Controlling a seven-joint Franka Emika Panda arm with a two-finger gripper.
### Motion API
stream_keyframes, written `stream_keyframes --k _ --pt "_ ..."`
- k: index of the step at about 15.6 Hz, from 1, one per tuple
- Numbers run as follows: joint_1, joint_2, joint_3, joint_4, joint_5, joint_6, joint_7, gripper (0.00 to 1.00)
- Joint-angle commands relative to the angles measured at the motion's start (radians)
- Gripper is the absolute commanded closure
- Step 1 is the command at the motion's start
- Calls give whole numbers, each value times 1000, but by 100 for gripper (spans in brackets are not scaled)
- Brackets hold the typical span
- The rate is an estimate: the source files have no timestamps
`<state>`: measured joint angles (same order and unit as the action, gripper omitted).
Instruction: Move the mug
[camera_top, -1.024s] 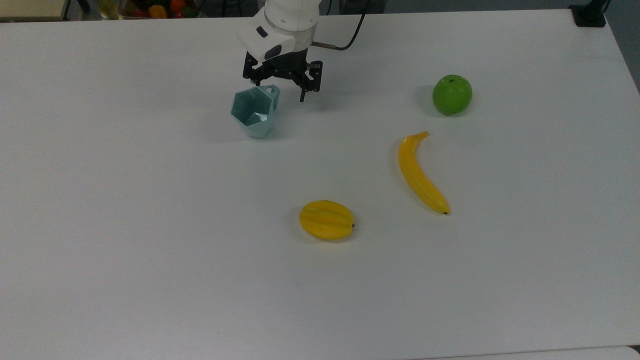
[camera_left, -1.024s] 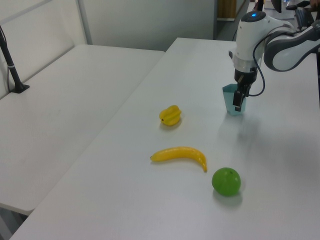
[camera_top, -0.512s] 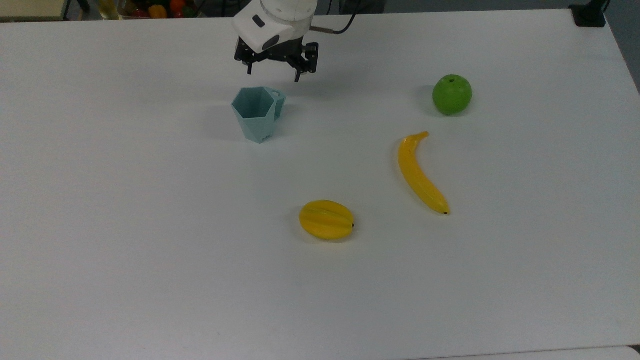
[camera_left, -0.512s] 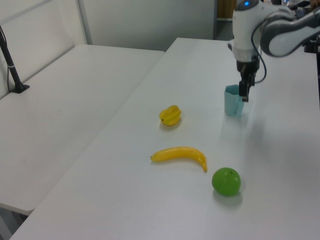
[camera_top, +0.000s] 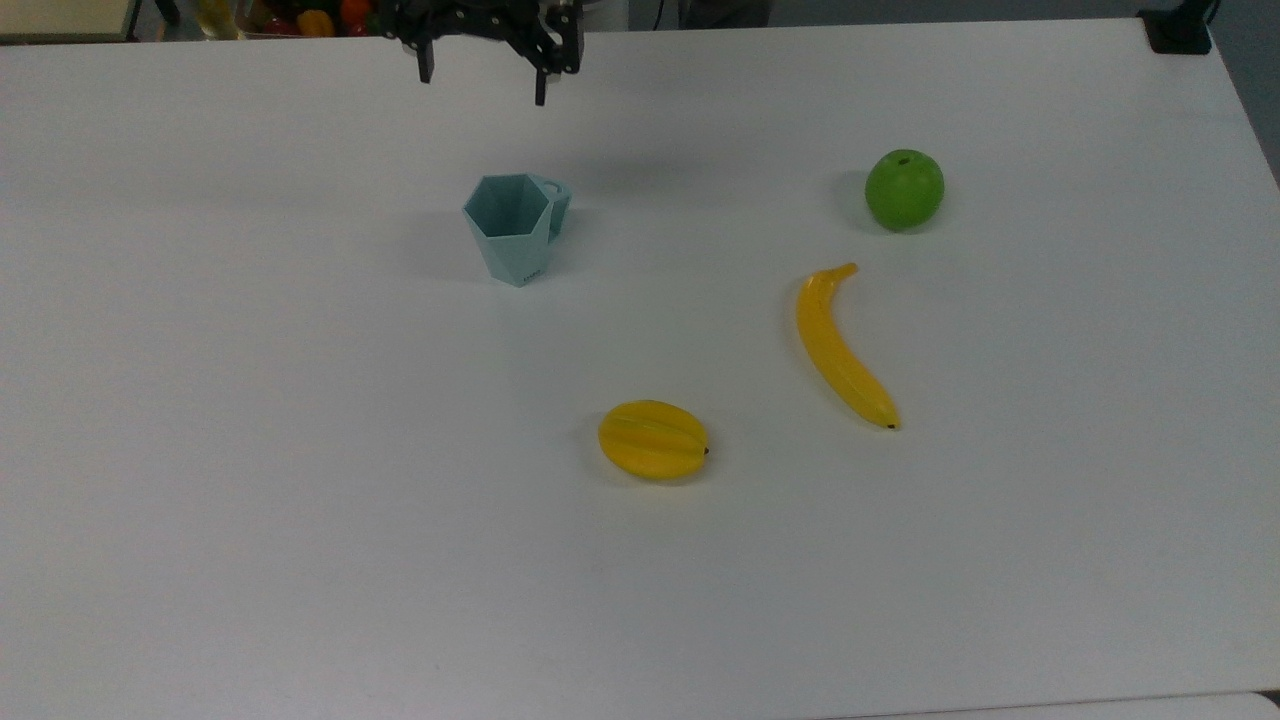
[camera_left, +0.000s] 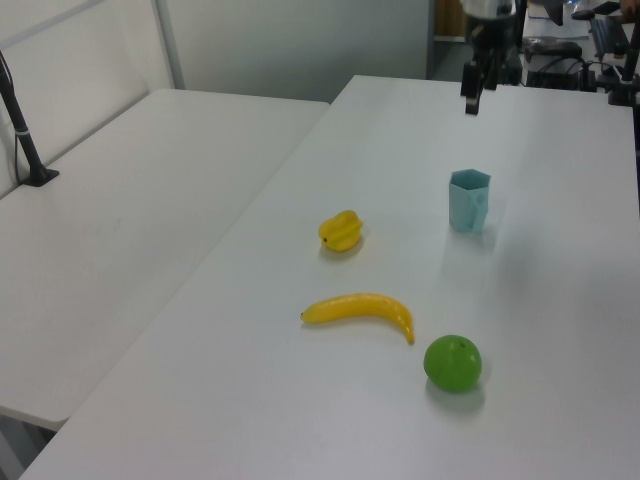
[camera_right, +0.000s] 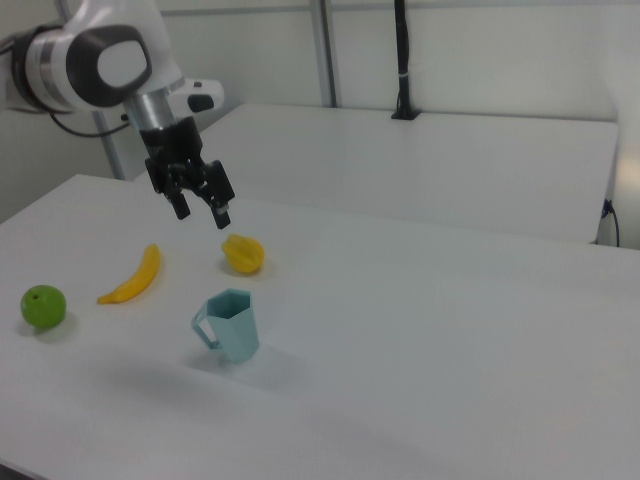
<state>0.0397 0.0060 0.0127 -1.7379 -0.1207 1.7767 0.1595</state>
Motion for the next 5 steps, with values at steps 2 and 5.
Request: stream_keyframes --k 2,5 --pt "-21 5 -4 116 36 -135 -21 0" --pt "-26 6 -5 121 35 -135 -20 0"
